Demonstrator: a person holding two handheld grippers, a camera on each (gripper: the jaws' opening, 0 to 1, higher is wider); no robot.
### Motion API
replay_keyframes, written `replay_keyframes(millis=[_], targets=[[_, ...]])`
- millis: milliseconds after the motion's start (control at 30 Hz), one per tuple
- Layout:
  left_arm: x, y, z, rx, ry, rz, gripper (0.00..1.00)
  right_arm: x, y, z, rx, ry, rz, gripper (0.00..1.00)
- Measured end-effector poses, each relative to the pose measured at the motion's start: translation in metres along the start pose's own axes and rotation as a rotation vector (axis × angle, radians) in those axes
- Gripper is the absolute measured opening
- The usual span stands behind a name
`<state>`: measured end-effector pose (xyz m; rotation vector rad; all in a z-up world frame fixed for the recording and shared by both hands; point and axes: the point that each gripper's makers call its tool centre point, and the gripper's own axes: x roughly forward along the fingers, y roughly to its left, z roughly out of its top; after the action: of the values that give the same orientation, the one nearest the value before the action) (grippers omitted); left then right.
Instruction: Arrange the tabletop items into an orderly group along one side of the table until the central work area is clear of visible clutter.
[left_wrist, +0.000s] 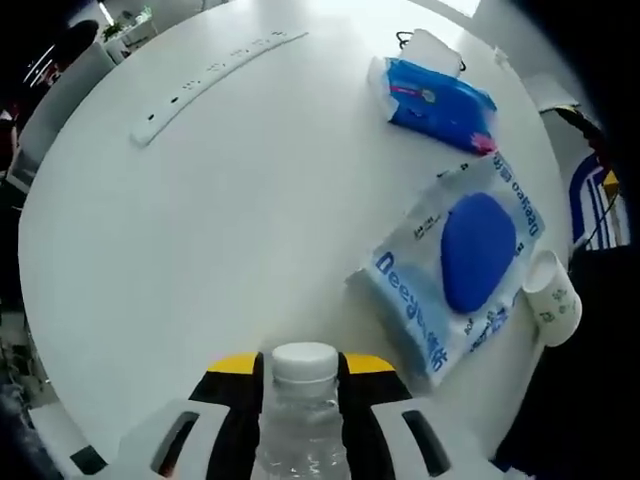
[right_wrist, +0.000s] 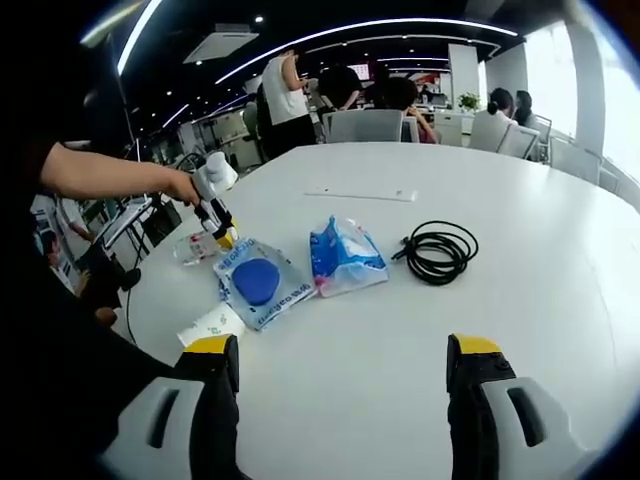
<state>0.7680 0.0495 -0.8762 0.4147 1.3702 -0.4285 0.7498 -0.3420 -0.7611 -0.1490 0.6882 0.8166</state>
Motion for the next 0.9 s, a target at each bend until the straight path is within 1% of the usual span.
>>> replay_keyframes(millis=[100, 167, 267, 400, 467, 533, 633, 767, 900], targets=[[0.0, -0.001, 0.0, 0.002, -0.005, 0.002, 0.26, 0.0, -0.001, 0.0, -0.003, 0.0, -0.003, 0.81], [0.001, 0.001, 0.0, -0.009, -0.009, 0.007, 0.23, 0.0, -0.001, 0.001, -0.001, -0.001, -0.004, 0.81], [0.002, 0.003, 0.0, -0.026, -0.01, 0.009, 0.22, 0.0, -0.001, -0.001, -0.002, 0.003, -0.005, 0.8], [0.003, 0.003, 0.0, -0.029, -0.004, 0.012, 0.22, 0.0, -0.003, -0.001, -0.002, 0.001, -0.012, 0.8], [0.002, 0.001, -0.001, -0.025, 0.005, -0.001, 0.21, 0.0, -0.004, 0.001, -0.003, -0.003, -0.018, 0.8], [-0.003, 0.003, -0.001, -0.041, 0.008, 0.001, 0.21, 0.0, -0.004, 0.004, -0.002, -0.012, -0.021, 0.8], [-0.019, -0.007, -0.004, -0.046, -0.001, -0.003, 0.21, 0.002, -0.004, 0.007, 0.004, -0.025, -0.022, 0.79], [-0.036, -0.015, -0.006, -0.056, -0.022, 0.006, 0.2, 0.004, -0.003, 0.007, -0.004, -0.024, -0.013, 0.79], [-0.052, -0.018, -0.009, -0.074, -0.042, 0.023, 0.2, 0.005, 0.0, 0.007, -0.009, -0.028, 0.002, 0.79]])
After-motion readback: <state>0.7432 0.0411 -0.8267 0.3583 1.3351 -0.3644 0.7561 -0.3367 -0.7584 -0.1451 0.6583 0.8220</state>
